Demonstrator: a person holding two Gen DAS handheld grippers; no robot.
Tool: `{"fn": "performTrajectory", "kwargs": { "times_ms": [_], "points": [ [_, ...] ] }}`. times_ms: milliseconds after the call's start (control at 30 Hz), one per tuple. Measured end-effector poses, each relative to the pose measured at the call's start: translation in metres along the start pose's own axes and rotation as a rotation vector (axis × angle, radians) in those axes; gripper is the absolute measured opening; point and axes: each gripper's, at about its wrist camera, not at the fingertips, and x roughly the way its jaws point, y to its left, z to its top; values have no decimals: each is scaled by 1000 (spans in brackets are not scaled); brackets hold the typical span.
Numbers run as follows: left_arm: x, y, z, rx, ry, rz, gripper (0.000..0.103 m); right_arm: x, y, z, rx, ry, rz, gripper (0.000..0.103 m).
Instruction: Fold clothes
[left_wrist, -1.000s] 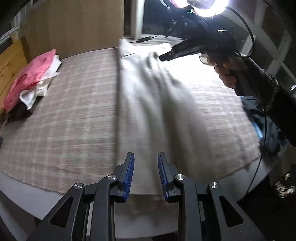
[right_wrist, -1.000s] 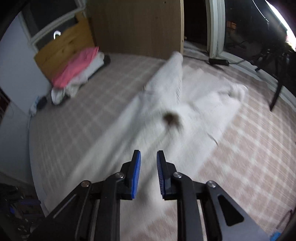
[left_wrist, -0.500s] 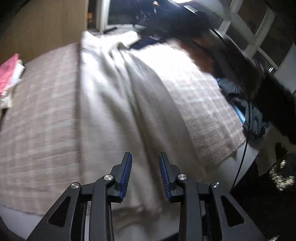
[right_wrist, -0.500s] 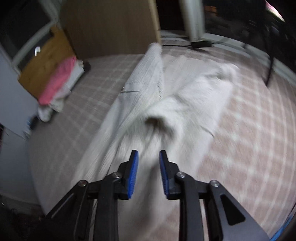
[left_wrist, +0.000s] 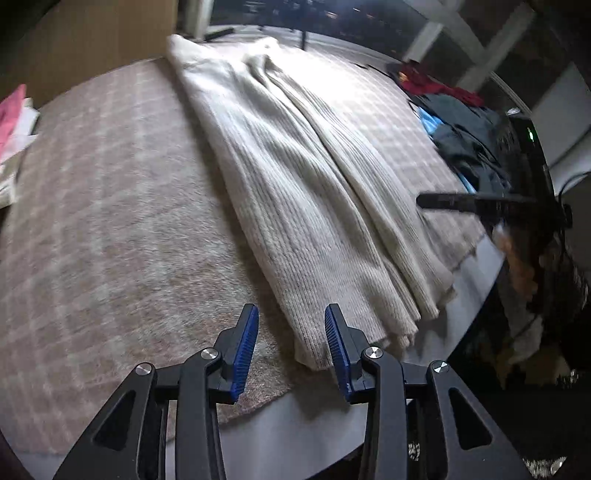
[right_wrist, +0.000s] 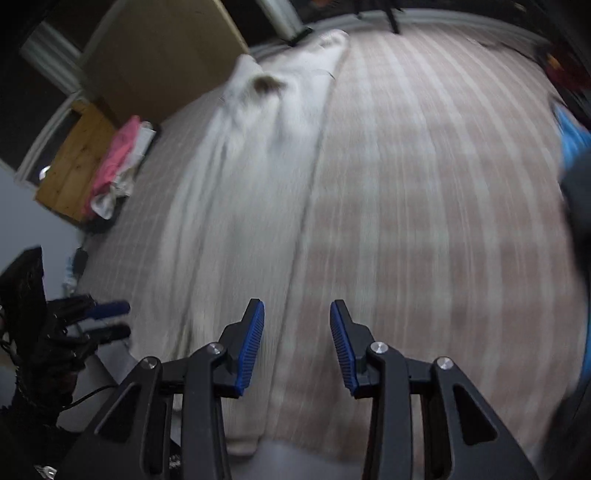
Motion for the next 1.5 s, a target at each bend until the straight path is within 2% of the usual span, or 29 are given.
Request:
{"fn": "performTrajectory", "kwargs": {
  "times_ms": [233, 367, 533, 700, 733, 767, 800, 833, 967, 1067, 1200, 1300, 1367, 1500],
  "points": [
    [16, -1, 7, 10, 37, -89, 37, 0, 15, -28, 68, -18, -9, 37],
    [22, -9, 10, 33, 22, -80, 36, 3, 21, -29, 43, -2, 3, 37],
    [23, -8, 9, 6, 26, -74, 29, 11, 40, -29, -102, 31, -50, 40],
    [23, -7, 6, -23, 31, -82, 26, 19, 59, -32, -247, 63, -38, 40],
    [24, -7, 6, -25, 24, -84, 25, 21, 63, -32, -278, 59, -40, 40],
    [25, -7, 7, -32, 19, -95, 17, 23, 66, -32, -301, 54, -39, 36],
    [25, -7, 9, -42, 16, -113, 15, 24, 67, -30, -308, 56, -24, 32],
    [26, -6, 10, -52, 13, -130, 14, 26, 67, -28, -310, 60, -5, 22],
    [15, -6, 26, -77, -15, -222, 12, 18, 52, -17, -235, 87, 97, 16],
    [-10, -9, 51, -51, -87, -262, 12, -5, 52, 12, -164, 34, 208, 14],
    [-45, -1, 96, -33, -198, -323, 12, -42, 51, 64, -107, -82, 294, 14],
    [-65, 9, 132, -20, -276, -336, 12, -60, 53, 108, -118, -162, 295, 14],
    [-75, 14, 159, 4, -329, -315, 12, -68, 54, 137, -133, -214, 281, 14],
    [-82, 35, 209, -14, -383, -296, 12, -70, 46, 198, -64, -264, 314, 14]
  ]
}}
